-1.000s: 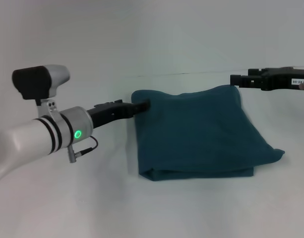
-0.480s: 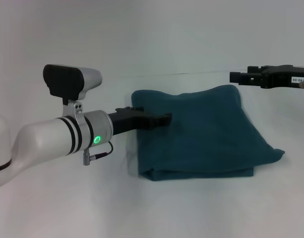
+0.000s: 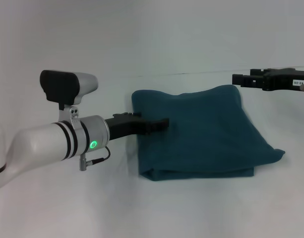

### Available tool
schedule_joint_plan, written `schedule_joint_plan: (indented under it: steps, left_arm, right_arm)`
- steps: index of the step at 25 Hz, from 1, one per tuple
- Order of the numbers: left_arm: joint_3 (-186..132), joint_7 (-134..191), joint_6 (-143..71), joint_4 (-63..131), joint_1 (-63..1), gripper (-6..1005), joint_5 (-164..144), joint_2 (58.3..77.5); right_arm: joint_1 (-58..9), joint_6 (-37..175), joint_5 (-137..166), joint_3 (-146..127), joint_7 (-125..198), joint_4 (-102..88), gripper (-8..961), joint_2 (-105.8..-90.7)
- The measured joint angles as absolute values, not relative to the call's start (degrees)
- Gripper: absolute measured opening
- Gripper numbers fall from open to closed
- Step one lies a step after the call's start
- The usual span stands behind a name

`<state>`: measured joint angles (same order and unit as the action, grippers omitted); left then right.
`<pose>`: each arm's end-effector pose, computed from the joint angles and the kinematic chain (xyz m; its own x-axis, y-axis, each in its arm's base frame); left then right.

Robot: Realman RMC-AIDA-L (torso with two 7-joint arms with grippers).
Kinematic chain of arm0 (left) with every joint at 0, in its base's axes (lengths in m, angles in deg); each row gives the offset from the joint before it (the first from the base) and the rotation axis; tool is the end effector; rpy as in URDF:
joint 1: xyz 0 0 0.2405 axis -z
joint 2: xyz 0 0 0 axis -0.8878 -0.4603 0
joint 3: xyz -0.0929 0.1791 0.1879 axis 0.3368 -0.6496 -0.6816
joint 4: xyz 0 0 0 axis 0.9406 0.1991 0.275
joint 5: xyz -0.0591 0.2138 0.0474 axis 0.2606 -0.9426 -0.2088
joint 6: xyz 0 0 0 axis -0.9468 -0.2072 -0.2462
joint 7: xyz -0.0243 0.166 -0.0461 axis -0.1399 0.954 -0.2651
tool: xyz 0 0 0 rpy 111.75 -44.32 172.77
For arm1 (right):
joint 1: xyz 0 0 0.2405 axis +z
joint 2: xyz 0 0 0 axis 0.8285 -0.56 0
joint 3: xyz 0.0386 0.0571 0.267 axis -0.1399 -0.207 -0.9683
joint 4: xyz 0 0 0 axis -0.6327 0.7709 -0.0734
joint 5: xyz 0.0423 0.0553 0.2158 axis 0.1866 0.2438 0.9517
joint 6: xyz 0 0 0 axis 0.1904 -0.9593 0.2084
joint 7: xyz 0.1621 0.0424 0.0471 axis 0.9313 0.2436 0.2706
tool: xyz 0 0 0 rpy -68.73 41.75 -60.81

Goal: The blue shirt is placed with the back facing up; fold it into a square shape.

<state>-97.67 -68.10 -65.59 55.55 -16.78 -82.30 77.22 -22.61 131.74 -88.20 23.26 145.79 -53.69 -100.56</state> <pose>-0.2006 0.4557 -0.1542 0.6250 0.5767 0.5261 0.7665 -0.5811 -0.2736 0.2801 0.4491 0.0536 0.6151 -0.5305 -0.5832 -0.7767 -0.5349 -0.3326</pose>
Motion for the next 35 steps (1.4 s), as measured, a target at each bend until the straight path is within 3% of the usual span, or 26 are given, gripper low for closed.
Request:
schedule_joint_plan:
  steps: [10,35]
  left_arm:
    - [-96.25,-78.57,-74.87,61.23,-22.28,950,-86.57,75.45]
    - [-94.86,-82.02,-74.6,61.78,-23.65,949,-93.95,76.75]
  right_arm:
    - [-22.95,132.09,-88.33,23.09,146.03,-53.63,796,-100.22]
    - [-23.16,131.81,-88.31,23.11,145.7,-53.65,795,-100.41]
